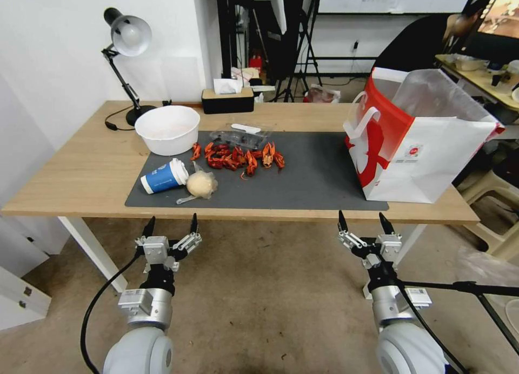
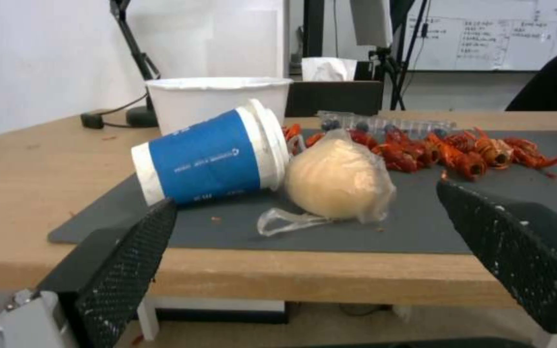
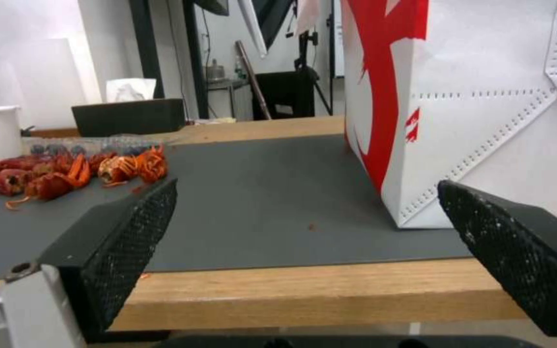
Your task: Pick up the trash from the table and place it into the takeout bag.
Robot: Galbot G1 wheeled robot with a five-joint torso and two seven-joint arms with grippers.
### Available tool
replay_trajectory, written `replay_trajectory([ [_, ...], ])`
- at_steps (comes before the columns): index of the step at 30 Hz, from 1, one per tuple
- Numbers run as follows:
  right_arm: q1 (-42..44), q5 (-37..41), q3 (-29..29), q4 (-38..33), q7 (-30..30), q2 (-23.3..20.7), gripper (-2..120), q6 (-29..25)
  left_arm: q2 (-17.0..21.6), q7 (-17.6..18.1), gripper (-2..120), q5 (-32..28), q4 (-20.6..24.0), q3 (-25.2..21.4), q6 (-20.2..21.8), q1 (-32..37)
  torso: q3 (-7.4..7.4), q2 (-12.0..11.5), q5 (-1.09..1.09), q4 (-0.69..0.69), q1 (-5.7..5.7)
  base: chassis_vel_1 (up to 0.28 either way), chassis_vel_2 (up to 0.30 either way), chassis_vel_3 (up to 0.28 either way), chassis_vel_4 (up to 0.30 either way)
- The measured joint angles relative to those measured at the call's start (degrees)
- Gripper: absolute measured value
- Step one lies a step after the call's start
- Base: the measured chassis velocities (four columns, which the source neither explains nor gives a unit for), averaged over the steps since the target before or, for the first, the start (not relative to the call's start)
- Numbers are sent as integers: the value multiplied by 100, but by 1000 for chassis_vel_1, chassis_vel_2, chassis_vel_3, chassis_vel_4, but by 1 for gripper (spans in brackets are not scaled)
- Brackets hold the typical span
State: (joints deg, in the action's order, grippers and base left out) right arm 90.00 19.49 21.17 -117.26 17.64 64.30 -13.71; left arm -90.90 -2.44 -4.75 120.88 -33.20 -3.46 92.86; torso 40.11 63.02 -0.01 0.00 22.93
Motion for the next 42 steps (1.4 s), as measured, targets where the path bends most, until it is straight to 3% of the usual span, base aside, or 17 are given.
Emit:
replay_trajectory([
  [4,6,-7,8,0,4,11,100,4,213,-4,100,-64,-126,-24,-92,-170,0,0,0,0,0,0,0,0,0],
  [6,12,-16,16,0,9,12,100,7,610,5,100,-192,-317,-134,-243,-462,0,0,-1,-1,0,0,0,0,0],
  [18,-55,-16,13,7,10,4,100,43,1922,-97,100,-951,-700,-268,-198,-1115,0,0,-1,0,0,0,0,0,0],
  [20,-79,-18,13,2,10,5,100,58,2335,-352,100,-1204,-1034,-237,-315,-1396,0,0,-1,0,-1,0,0,0,0],
  [23,-89,-22,13,-6,10,4,100,70,2610,-501,100,-1372,-1243,-200,-384,-1546,0,0,-2,-1,0,0,0,0,0],
  [25,-94,-38,12,-14,11,7,100,79,3104,-780,100,-1705,-1599,-115,-470,-1799,0,0,-1,0,0,0,0,0,0],
  [26,-94,-38,12,-14,11,7,100,79,3104,-780,100,-1705,-1599,-115,-470,-1799,0,0,-1,0,0,0,0,0,0],
  [28,-94,-58,9,-22,11,17,100,85,3596,-1268,100,-2034,-1959,-31,-498,-2043,0,0,0,-1,0,0,0,0,0],
  [29,-94,-58,9,-22,11,17,100,85,3596,-1268,100,-2034,-1959,-31,-498,-2043,0,0,0,-1,0,0,0,0,0],
  [31,-96,-71,8,-24,11,25,100,93,4003,-1882,100,-2317,-2385,70,-574,-2308,0,0,-1,0,-1,0,0,0,0],
  [32,-96,-71,8,-24,11,25,100,93,4003,-1882,100,-2317,-2385,70,-574,-2308,0,0,-1,0,-1,0,0,0,0],
  [34,-101,-82,4,-24,11,28,100,103,4321,-2295,100,-2512,-2785,265,-631,-2632,0,0,1,1,0,0,0,0,0],
  [42,-141,-91,0,-13,18,45,100,129,4930,-2782,99,-2803,-3543,1017,-659,-3519,0,0,0,-1,0,0,0,0,0],
])
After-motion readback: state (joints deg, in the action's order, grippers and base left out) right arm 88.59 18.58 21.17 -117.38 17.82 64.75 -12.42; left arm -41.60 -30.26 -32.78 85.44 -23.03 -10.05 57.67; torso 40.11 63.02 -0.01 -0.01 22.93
